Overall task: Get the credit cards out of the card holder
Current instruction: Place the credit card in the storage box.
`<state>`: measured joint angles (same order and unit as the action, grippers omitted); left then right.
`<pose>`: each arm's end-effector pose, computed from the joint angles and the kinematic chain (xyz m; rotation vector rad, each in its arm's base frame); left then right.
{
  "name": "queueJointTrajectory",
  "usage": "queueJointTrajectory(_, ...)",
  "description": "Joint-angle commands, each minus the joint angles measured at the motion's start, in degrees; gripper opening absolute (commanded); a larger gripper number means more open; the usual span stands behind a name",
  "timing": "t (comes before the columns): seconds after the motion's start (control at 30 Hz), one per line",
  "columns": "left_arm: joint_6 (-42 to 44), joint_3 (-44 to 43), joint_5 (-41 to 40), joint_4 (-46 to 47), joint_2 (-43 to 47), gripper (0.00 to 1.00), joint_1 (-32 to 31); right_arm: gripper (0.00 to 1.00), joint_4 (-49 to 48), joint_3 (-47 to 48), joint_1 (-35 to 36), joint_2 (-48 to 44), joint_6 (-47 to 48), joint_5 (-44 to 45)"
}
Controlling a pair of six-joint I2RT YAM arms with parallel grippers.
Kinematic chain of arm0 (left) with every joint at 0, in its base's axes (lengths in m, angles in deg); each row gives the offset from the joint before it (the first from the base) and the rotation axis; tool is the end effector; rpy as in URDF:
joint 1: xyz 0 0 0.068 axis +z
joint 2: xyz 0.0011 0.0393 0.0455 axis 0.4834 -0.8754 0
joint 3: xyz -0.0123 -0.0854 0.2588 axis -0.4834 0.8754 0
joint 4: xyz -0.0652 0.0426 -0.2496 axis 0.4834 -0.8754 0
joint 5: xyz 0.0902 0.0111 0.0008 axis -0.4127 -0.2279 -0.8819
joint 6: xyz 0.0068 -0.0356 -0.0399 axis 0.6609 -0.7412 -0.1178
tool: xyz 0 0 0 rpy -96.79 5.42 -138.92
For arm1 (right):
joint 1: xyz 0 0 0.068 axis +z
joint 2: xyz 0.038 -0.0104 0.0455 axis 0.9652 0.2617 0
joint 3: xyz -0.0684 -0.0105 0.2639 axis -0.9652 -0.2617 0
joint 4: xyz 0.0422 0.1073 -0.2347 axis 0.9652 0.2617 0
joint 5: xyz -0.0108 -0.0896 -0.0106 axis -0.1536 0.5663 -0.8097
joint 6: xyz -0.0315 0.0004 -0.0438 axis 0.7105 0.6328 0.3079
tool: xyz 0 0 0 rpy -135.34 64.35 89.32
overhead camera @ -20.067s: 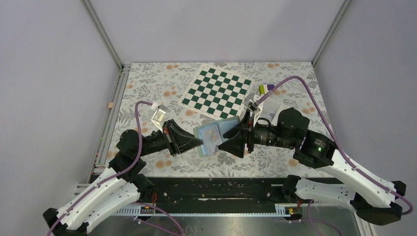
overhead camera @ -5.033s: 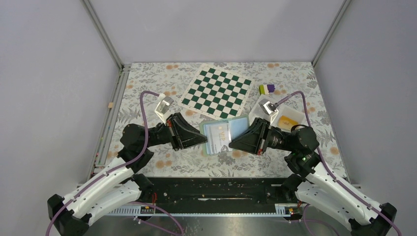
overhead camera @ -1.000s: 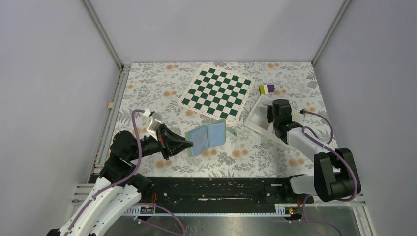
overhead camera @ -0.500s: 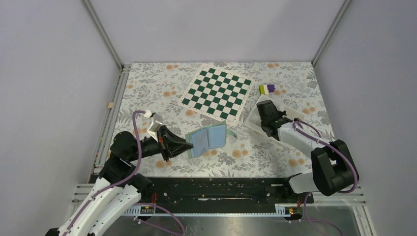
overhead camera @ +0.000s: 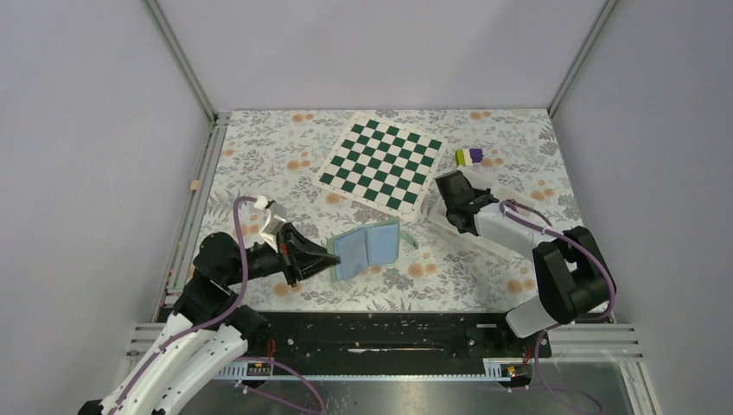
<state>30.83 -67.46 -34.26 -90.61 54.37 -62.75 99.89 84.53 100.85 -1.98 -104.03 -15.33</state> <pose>0.0793 -0.0814 0.3280 0.7301 1.5354 -1.3510 0.2774 0.1086 0.1945 1.7768 1.2990 0.4941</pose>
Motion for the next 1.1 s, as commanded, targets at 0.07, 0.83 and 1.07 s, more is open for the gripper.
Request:
queueJointTrajectory(0.07, 0.86, -1.43, -1.04, 2.28, 1.43, 0.00, -0.64, 0.00, 4.55, 3.96, 2.35, 3.20, -22.02, 7.11)
queueJointTrajectory(0.83, 1.42, -1.54, -0.93, 1.82, 1.31, 0.00, -2.28, 0.00, 11.10, 11.17, 4.17, 15.58, -34.25, 9.82)
queueJointTrajectory(1.07, 1.54, -1.59, -0.88, 1.70, 1.42, 0.00, -2.56, 0.10, 6.12, 11.24, 3.04, 17.15, -32.17, 8.10)
